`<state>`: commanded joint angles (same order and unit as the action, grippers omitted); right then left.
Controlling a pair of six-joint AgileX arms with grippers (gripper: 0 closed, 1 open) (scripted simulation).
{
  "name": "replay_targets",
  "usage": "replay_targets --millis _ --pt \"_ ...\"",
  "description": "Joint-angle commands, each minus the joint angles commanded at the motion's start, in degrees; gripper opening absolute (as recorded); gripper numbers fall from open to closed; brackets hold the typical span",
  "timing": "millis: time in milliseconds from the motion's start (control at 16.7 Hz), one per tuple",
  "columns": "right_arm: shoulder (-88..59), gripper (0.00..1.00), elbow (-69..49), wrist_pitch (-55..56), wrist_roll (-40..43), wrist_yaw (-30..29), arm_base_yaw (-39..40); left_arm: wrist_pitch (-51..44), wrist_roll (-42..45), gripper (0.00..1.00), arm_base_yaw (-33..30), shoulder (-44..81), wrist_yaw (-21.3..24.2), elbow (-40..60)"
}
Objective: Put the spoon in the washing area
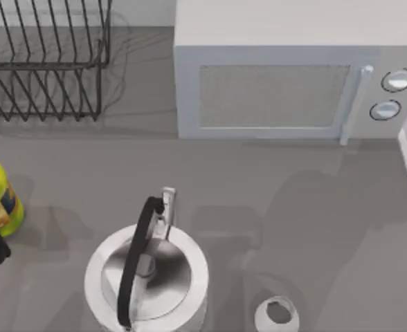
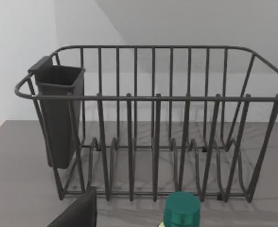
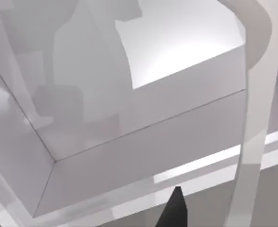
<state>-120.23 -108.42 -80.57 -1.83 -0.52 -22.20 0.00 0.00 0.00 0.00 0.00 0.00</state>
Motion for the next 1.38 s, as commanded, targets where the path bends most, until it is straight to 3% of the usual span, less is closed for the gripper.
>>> replay_targets --millis 360,660,1080,1380 --pt "-22.9 0.00 -36.2 -10.8 -7.3 -0.7 7.6 0.0 0.0 1.00 0.0 0.0 0.0 0.0" --pt "-34.7 0.00 -54.0 -15.7 -11.8 -1.4 12.5 0.0 0.0 1.00 0.0 0.0 0.0 0.0" --pt "-37.2 0.00 -57.8 -16.6 -12.8 -1.6 13.7 0.0 0.0 1.00 0.0 0.0 0.0 0.0" --pt "-35.6 0.00 -53.3 -13.3 -13.2 -1.5 13.1 0.0 0.0 1.00 0.0 0.0 0.0 0.0"
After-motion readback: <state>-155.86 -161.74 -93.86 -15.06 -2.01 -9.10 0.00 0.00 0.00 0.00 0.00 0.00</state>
